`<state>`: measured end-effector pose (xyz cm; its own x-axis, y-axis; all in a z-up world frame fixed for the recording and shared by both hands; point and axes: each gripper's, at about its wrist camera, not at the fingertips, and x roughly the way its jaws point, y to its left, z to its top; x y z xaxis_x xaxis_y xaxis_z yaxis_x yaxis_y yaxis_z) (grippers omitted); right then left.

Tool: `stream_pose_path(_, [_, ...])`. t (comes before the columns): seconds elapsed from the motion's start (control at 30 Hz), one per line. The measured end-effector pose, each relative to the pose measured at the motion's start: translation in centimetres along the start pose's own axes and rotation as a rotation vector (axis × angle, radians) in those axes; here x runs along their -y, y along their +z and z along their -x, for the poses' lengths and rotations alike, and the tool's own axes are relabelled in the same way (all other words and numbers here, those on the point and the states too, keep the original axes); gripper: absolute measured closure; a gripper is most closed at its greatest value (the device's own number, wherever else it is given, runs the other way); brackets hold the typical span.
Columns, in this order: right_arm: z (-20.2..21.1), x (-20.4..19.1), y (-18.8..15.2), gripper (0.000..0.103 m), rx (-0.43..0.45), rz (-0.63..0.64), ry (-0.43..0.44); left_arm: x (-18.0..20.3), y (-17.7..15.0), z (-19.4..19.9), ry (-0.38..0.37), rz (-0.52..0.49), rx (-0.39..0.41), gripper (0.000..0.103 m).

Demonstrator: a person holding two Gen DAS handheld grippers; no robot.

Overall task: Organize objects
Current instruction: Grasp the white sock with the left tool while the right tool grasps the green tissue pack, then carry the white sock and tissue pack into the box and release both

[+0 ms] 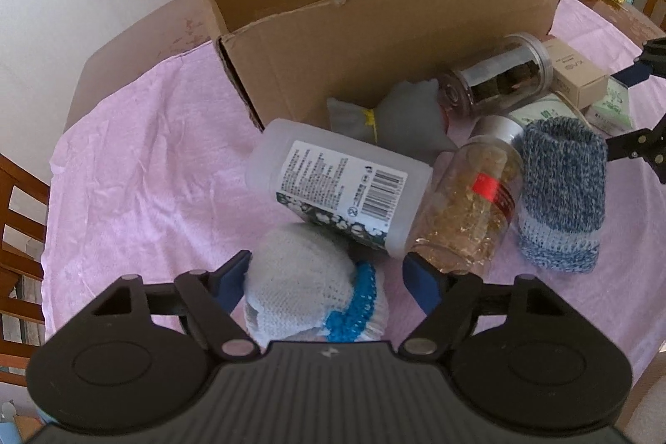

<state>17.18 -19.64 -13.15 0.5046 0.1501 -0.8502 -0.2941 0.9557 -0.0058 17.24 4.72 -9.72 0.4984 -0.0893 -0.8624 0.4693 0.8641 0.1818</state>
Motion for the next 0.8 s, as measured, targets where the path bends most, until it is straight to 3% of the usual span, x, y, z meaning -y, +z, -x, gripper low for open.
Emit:
stream_pose_path(0.3, [1.0, 0.9, 0.1, 0.033, -0.009, -0.054, -0.007, -0.6, 0.2, 0.5, -0.004, 0.040, -0.004, 0.039])
stream_pose_path(0.8, [3.5, 0.7, 0.9, 0.035, -0.025, -0.089, 0.001, -1.4, 0.6, 3.5, -0.029, 0.093, 0.000, 0.043])
